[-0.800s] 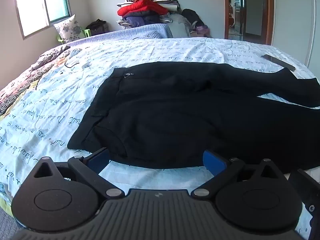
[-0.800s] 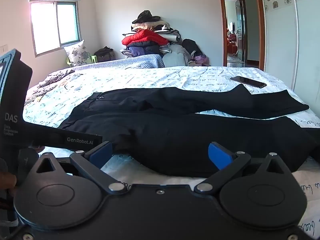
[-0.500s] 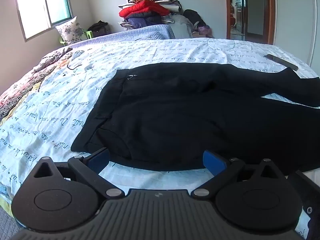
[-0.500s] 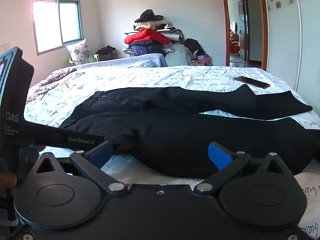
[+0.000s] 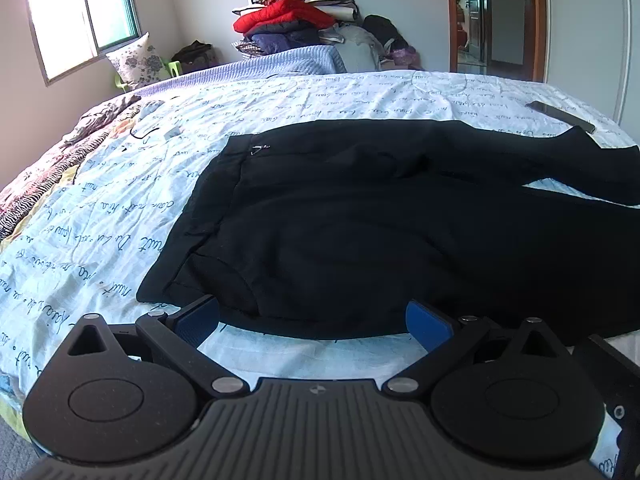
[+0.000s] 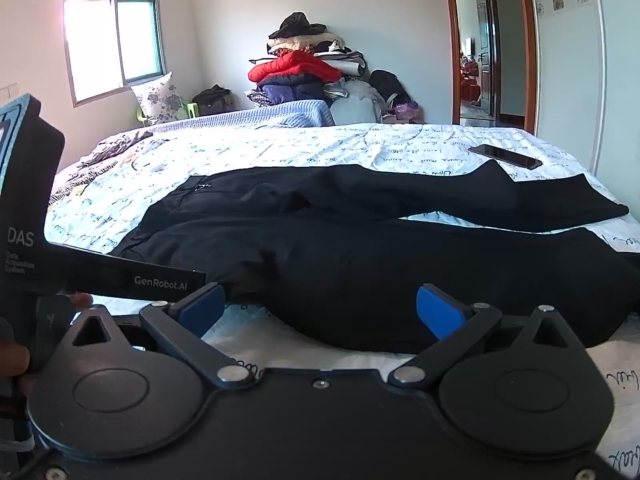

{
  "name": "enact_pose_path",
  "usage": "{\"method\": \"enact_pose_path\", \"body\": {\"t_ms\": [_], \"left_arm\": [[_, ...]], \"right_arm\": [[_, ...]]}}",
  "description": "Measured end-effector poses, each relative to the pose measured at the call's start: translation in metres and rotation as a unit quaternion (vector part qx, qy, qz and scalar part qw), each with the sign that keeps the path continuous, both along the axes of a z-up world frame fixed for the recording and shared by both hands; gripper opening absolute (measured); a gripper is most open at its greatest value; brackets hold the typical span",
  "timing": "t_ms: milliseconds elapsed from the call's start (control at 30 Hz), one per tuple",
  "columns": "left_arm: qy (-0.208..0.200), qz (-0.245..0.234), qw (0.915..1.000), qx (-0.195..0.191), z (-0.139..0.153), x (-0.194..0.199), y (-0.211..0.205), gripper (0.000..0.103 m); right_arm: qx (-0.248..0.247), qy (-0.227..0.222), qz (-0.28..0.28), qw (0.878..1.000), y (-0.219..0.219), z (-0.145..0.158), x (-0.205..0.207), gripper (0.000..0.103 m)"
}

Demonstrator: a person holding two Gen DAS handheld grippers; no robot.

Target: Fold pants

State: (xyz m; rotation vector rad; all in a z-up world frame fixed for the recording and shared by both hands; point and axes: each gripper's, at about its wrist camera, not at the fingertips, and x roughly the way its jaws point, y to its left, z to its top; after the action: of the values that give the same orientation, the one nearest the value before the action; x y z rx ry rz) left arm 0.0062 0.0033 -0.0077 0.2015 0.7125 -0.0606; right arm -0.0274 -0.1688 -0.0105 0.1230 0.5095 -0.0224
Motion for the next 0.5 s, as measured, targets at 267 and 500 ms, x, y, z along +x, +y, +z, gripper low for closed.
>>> {"method": "enact_pose_path", "body": {"t_ms": [267, 500], "left_arm": [[-0.005, -0.001, 1.0, -0.004, -0.0003, 0.0012, 0.0007, 0.101], [-0.01, -0.003, 0.9999, -0.003, -0.0004, 0.0003, -0.0011, 0.101]], "right_arm": [[0.0, 0.003, 0.003, 1.0, 0.0, -0.0015, 0.0022, 0.103], [-0.003, 0.003, 0.004, 1.0, 0.0014, -0.0008, 0.0029, 0.103]]}}
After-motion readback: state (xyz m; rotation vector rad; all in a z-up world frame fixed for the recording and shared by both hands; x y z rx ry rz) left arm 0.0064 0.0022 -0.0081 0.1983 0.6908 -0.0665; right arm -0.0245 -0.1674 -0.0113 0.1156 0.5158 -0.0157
